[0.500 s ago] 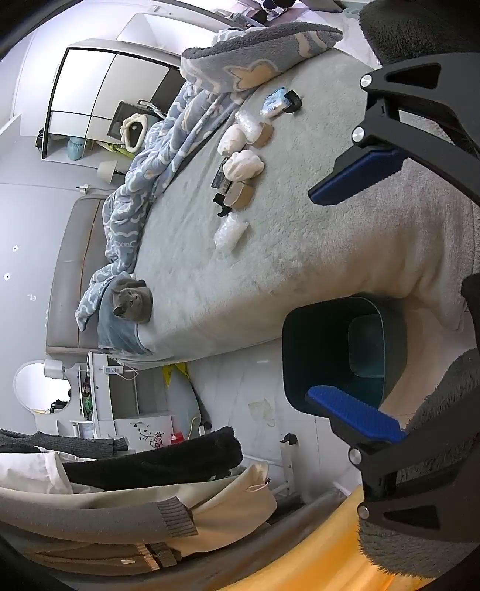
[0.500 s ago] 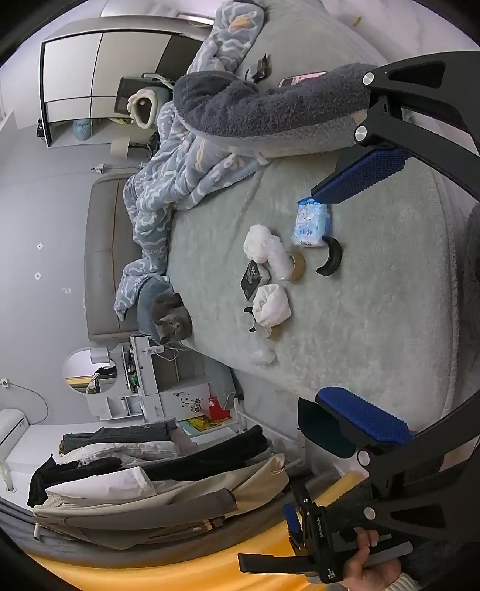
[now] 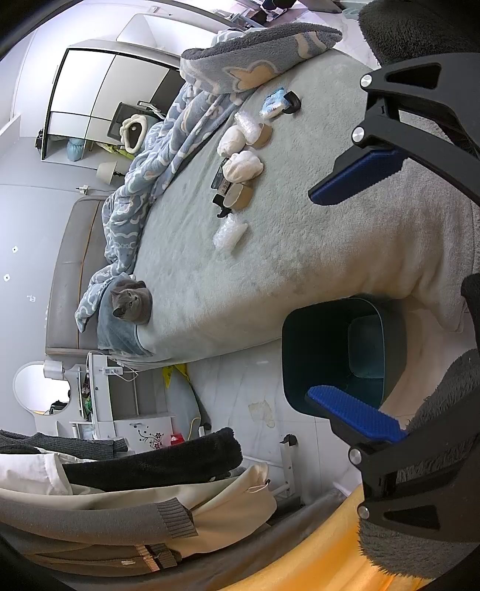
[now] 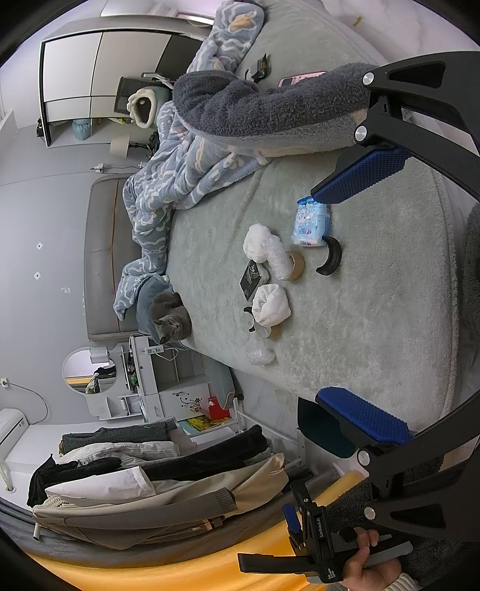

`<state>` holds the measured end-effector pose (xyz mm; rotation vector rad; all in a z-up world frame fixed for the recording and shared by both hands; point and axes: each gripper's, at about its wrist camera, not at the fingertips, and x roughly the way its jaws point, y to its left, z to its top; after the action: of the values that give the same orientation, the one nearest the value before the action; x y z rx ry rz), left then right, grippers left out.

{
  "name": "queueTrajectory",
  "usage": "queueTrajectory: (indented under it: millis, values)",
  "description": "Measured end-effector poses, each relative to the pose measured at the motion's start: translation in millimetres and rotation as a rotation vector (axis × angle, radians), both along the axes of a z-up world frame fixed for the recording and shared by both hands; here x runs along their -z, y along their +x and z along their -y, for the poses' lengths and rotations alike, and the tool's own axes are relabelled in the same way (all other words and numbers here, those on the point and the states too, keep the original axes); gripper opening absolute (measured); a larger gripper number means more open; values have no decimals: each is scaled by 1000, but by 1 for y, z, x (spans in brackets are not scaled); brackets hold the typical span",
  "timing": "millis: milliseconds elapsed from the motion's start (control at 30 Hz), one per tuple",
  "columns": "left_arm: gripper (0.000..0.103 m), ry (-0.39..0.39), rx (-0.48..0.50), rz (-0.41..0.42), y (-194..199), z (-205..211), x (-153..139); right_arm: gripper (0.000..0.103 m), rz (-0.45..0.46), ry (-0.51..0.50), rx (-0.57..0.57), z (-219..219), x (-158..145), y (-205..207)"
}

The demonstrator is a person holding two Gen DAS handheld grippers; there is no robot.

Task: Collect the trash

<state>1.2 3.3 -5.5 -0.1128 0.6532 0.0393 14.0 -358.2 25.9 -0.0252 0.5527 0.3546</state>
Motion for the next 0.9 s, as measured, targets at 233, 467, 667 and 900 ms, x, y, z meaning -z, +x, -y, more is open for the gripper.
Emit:
queueTrajectory:
  millis: [233,467,667,900]
  values:
    - [100,-1,-2,-1,1,-2,3,100,1,1,1,0,0,0]
    - [100,-1,-1,-1,0,0,-1,100,0,0,0,0,1,0]
    - [100,0,0,-1,1,0,0,100,-1,0,0,0,0,0]
    - [100,0,-1,0,2,-3,5,100,0,1,0,1,0,0]
